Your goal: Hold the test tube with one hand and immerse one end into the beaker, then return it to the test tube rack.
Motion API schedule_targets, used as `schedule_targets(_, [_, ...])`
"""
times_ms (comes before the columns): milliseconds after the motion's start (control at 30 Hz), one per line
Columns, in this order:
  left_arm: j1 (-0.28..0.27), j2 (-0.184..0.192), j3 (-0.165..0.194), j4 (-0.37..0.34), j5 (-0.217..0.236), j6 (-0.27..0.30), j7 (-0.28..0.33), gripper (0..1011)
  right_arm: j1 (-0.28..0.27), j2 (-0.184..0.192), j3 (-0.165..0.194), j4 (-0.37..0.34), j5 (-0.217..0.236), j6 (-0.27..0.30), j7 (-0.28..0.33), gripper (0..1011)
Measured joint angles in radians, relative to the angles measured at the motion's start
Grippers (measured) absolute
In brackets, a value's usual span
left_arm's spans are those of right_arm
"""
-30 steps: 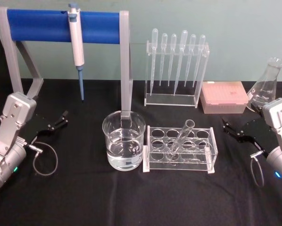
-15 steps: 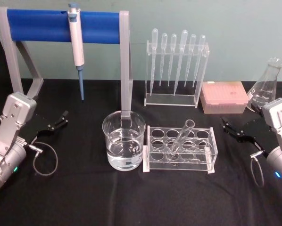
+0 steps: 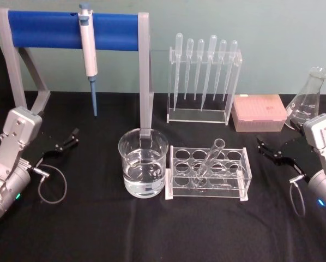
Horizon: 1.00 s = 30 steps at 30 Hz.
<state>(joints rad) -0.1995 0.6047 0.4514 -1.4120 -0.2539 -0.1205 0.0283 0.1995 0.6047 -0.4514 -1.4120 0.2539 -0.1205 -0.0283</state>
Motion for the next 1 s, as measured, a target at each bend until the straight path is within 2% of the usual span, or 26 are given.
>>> schedule_targets(1000, [0.000, 0.000, 0.000, 0.000, 0.000, 0.000, 0.000, 1000, 0.000, 0.000, 0.000, 0.000, 0.000, 0.000, 0.000, 1003])
